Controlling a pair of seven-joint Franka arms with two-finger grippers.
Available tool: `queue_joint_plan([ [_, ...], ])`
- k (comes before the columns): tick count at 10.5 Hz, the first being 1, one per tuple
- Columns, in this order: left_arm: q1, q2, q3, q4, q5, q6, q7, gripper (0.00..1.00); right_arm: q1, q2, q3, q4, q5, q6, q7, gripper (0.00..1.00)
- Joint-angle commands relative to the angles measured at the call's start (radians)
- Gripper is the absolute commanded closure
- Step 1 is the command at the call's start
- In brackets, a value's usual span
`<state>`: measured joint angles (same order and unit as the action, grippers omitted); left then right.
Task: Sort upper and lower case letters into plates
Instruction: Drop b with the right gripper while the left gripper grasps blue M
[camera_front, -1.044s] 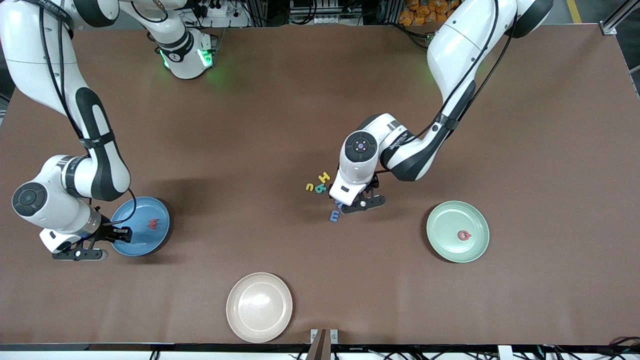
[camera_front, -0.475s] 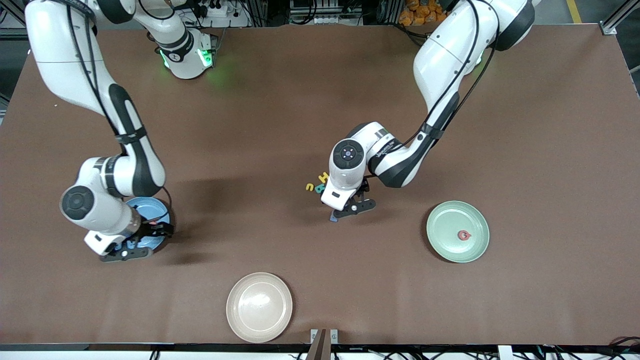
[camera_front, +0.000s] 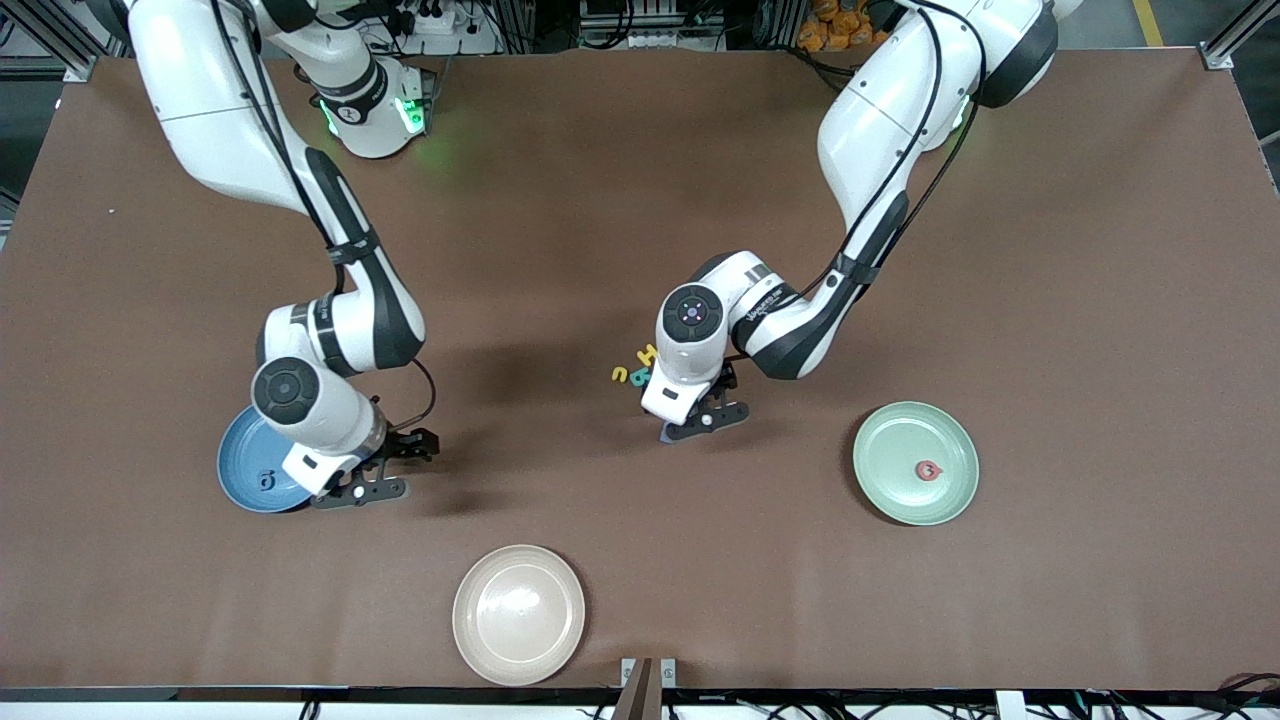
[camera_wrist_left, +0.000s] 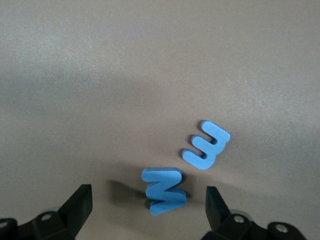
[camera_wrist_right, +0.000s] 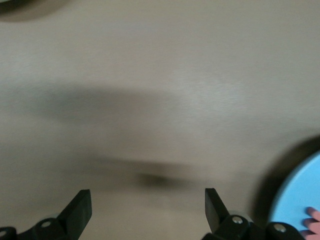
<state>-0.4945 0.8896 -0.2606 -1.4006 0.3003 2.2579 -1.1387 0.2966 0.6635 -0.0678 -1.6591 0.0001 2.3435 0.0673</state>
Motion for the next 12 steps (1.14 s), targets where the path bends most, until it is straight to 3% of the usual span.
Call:
queue_joint_plan([
  [1, -0.012, 0.022, 0.007, 0.025, 0.026, 0.006, -0.024, 0.00, 0.030, 0.002, -0.004, 0.004, 0.001, -0.042, 0.008, 0.00],
  [9, -0.007, 0.034, 0.007, 0.025, 0.028, 0.020, -0.012, 0.00, 0.105, 0.004, -0.001, 0.005, 0.011, -0.061, 0.091, 0.00],
  [10, -0.006, 0.034, 0.007, 0.025, 0.028, 0.020, -0.007, 0.05, 0.117, 0.004, -0.001, 0.005, 0.011, -0.061, 0.117, 0.00],
  [12, 0.001, 0.032, 0.007, 0.025, 0.028, 0.020, 0.002, 0.31, 0.128, 0.005, -0.001, 0.007, 0.011, -0.058, 0.137, 0.00],
])
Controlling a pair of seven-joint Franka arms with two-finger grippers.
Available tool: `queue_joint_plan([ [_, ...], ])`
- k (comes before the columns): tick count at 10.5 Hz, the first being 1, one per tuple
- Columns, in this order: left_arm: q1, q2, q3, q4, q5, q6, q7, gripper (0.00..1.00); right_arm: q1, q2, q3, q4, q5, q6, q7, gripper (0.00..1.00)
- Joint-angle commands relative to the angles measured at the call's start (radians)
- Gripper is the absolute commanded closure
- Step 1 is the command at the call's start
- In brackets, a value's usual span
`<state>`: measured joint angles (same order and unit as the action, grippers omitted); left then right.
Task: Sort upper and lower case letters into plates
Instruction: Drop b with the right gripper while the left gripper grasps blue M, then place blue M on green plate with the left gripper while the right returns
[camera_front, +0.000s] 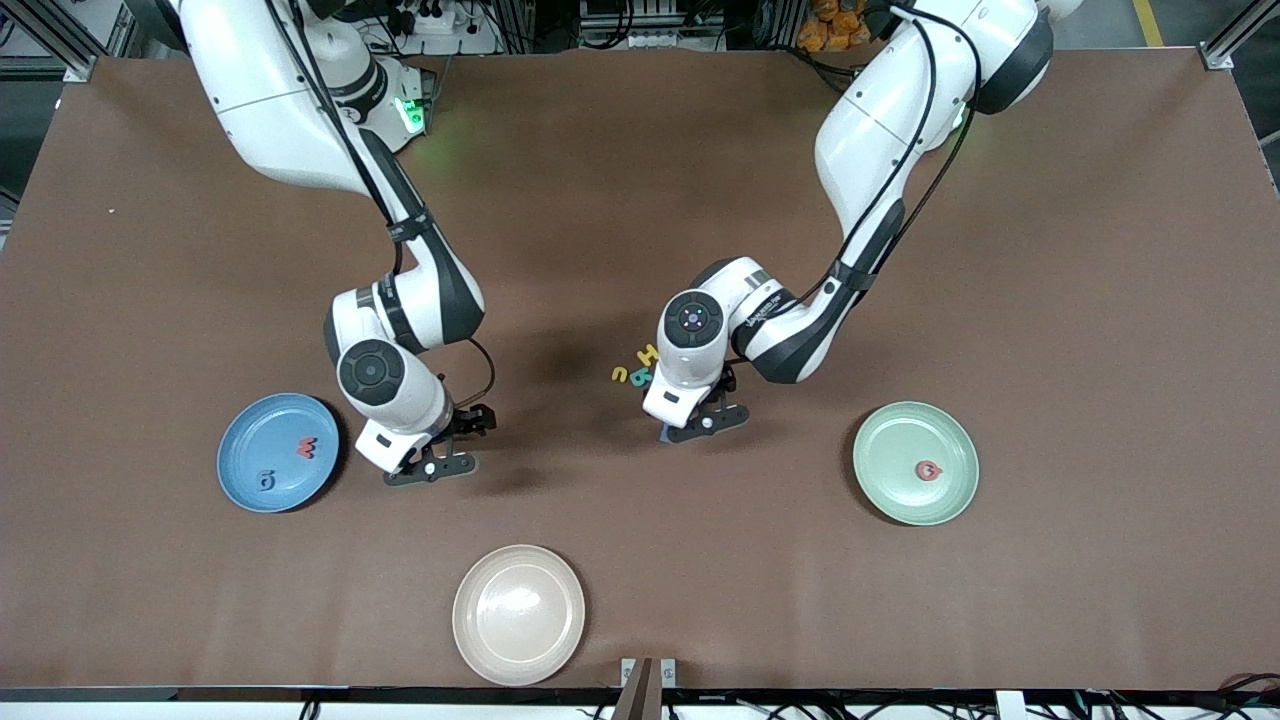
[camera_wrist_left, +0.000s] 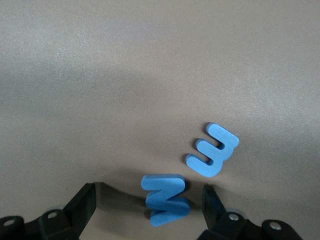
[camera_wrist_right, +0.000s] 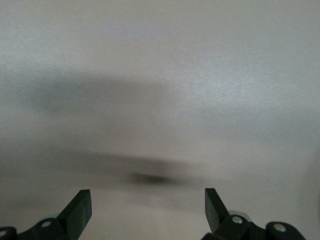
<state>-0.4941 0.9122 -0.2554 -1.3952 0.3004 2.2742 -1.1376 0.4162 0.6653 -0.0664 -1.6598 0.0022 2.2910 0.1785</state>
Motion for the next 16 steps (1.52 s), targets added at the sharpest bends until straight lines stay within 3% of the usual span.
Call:
queue_joint_plan([
  [1, 0.003, 0.008, 0.002, 0.019, 0.028, 0.004, 0.001, 0.45, 0.015, 0.007, -0.003, 0.008, 0.012, -0.002, 0.027, 0.00],
  [3, 0.012, 0.002, 0.002, 0.018, 0.029, 0.004, 0.001, 0.85, 0.026, 0.010, -0.001, 0.008, 0.012, 0.001, 0.064, 0.00],
  [4, 0.014, -0.001, 0.002, 0.018, 0.032, 0.004, 0.001, 1.00, 0.039, 0.010, -0.001, 0.008, 0.012, 0.001, 0.070, 0.00],
  [7, 0.064, -0.061, -0.004, 0.005, 0.034, -0.008, -0.001, 1.00, 0.087, 0.017, -0.001, 0.023, 0.007, 0.004, 0.039, 0.00],
  [11, 0.141, -0.208, -0.031, -0.033, 0.022, -0.122, 0.051, 1.00, 0.101, 0.017, 0.039, 0.025, 0.012, 0.030, 0.015, 0.00],
  [16, 0.469, -0.427, -0.177, -0.243, -0.012, -0.131, 0.370, 1.00, 0.153, 0.030, 0.085, 0.029, 0.004, 0.090, -0.244, 0.00],
])
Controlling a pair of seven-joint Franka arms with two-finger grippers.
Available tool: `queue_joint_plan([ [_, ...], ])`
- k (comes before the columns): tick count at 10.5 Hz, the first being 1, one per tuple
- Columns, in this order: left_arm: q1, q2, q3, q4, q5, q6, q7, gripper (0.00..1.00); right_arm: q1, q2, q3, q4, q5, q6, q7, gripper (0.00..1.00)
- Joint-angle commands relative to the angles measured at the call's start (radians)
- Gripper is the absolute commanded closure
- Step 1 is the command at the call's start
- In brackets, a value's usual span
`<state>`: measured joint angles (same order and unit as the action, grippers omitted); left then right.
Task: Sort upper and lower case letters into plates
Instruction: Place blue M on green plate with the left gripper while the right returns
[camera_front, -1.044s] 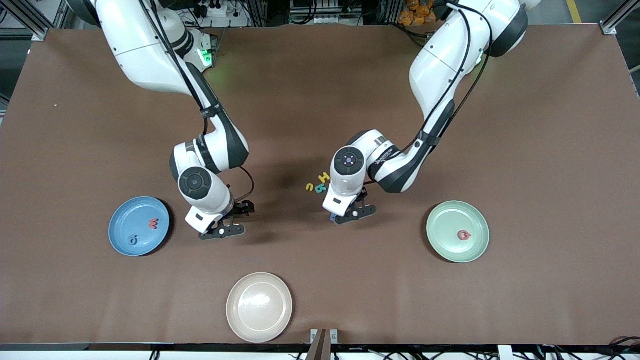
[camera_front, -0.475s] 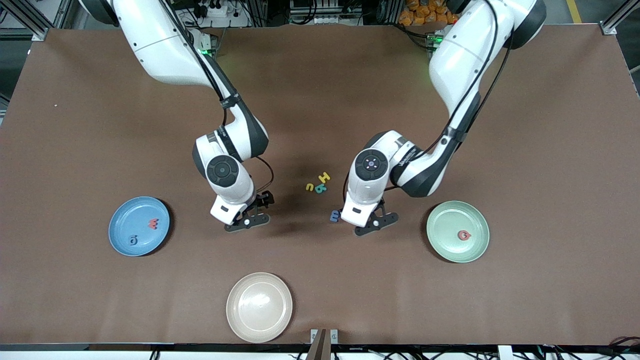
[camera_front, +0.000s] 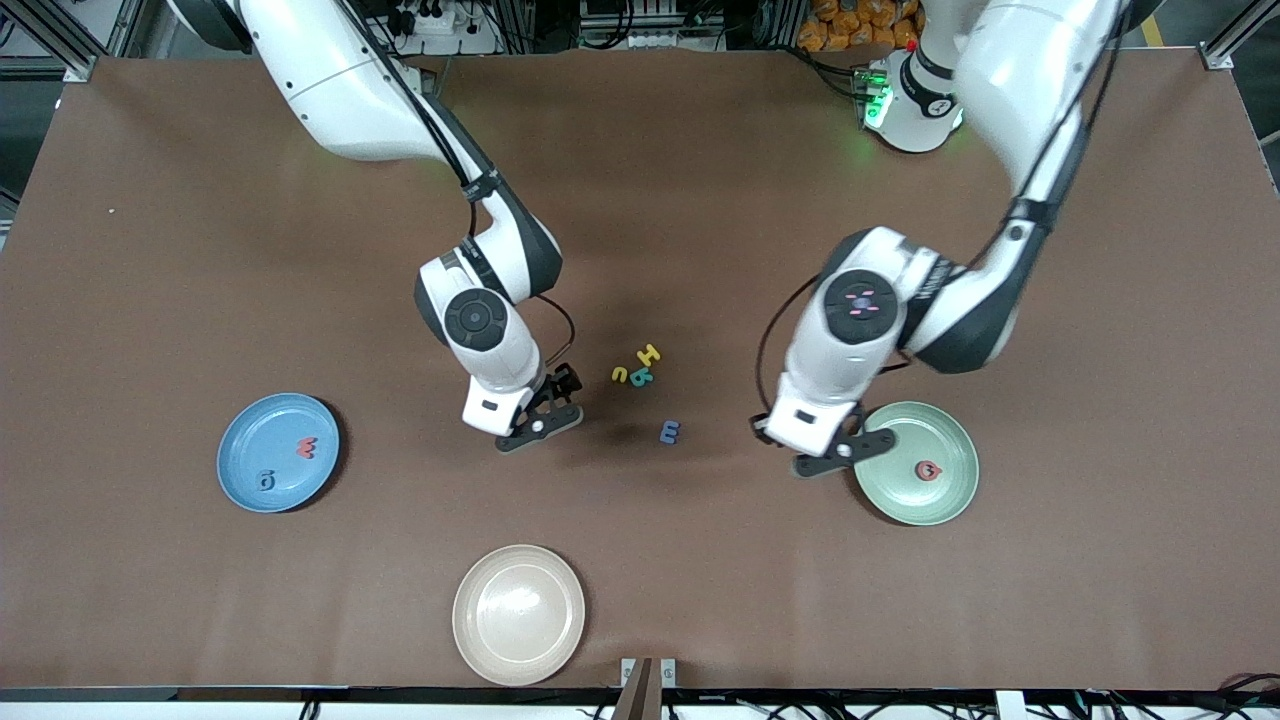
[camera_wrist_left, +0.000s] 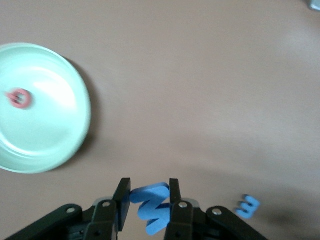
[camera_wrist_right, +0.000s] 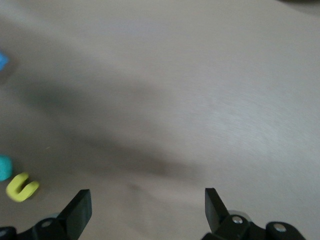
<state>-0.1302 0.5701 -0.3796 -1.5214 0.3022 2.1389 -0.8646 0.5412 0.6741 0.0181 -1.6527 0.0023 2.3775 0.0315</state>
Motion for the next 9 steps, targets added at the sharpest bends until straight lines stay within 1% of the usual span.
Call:
queue_joint_plan([
  [1, 0.169, -0.094, -0.076, -0.146, -0.012, 0.003, 0.174, 1.00, 0.046, 0.022, 0.000, 0.030, 0.001, 0.002, -0.181, 0.00],
  [3, 0.239, -0.096, -0.087, -0.175, -0.008, 0.001, 0.280, 1.00, 0.081, 0.036, 0.000, 0.065, 0.005, 0.000, -0.374, 0.00],
  [5, 0.297, -0.081, -0.085, -0.181, 0.001, 0.001, 0.367, 1.00, 0.127, 0.059, 0.000, 0.111, 0.002, -0.008, -0.473, 0.00],
  [6, 0.303, -0.061, -0.082, -0.187, 0.006, 0.003, 0.393, 1.00, 0.144, 0.083, 0.000, 0.129, -0.004, -0.008, -0.510, 0.00],
  [8, 0.325, -0.009, -0.081, -0.187, 0.090, 0.016, 0.394, 1.00, 0.160, 0.142, 0.000, 0.191, -0.005, -0.008, -0.588, 0.00],
  [9, 0.342, 0.017, -0.081, -0.187, 0.107, 0.038, 0.394, 1.00, 0.160, 0.165, 0.000, 0.204, -0.004, -0.006, -0.629, 0.00],
])
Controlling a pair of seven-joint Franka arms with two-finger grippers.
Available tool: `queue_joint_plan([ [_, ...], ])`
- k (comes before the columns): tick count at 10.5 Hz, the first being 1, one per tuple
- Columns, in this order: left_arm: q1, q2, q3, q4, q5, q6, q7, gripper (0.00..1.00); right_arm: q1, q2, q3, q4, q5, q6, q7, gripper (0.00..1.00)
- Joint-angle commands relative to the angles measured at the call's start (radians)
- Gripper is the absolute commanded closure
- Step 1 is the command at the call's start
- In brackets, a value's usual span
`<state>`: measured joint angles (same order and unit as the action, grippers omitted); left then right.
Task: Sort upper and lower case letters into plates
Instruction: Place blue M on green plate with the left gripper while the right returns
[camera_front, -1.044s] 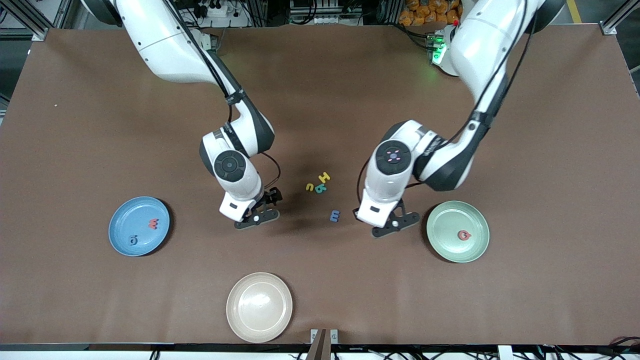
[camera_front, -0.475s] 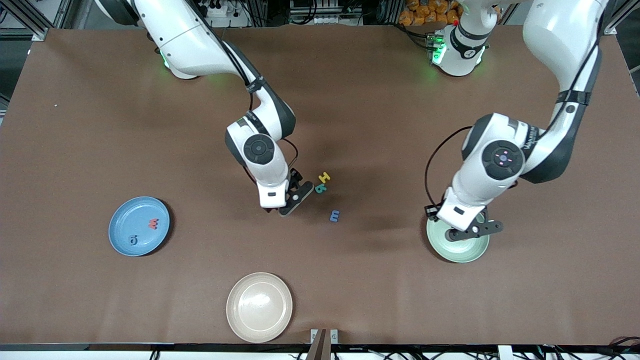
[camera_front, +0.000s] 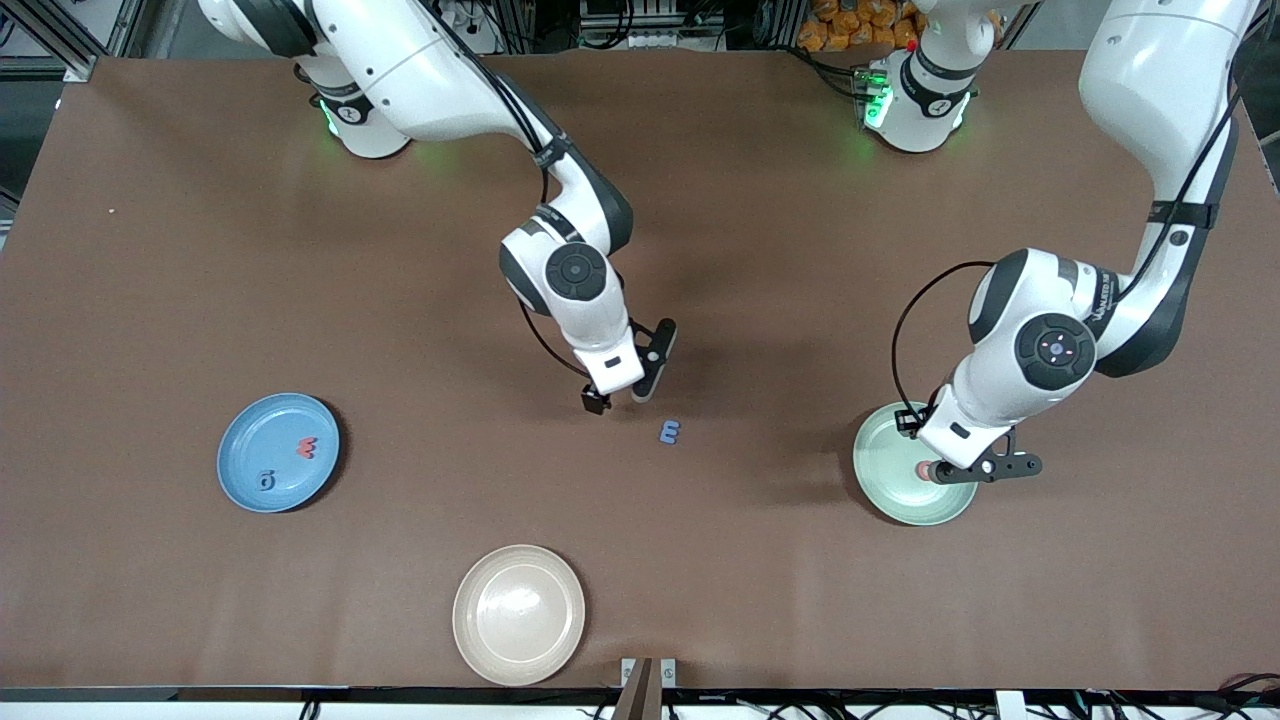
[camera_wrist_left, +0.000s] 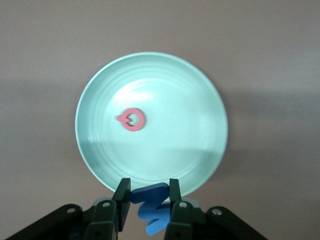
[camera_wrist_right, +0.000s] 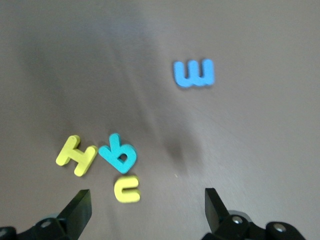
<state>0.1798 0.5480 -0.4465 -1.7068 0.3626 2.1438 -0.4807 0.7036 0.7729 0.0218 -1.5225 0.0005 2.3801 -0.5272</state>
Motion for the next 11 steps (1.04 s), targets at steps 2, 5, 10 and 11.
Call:
queue_joint_plan([
  [2, 0.055, 0.070, -0.014, -0.001, 0.049, 0.053, 0.011, 0.93, 0.010, 0.068, -0.003, 0.074, 0.000, -0.010, -0.100, 0.00],
  [5, 0.066, 0.076, -0.009, 0.009, 0.055, 0.053, 0.011, 0.24, 0.023, 0.063, -0.003, 0.071, 0.003, -0.033, -0.131, 0.00],
  [10, 0.057, -0.005, -0.020, 0.012, 0.042, 0.001, -0.012, 0.00, 0.025, 0.054, -0.003, 0.062, 0.009, -0.157, 0.018, 0.00],
  [11, 0.050, -0.035, -0.021, 0.012, 0.038, -0.021, -0.016, 0.00, 0.024, 0.055, -0.003, 0.062, 0.010, -0.151, 0.019, 0.00],
])
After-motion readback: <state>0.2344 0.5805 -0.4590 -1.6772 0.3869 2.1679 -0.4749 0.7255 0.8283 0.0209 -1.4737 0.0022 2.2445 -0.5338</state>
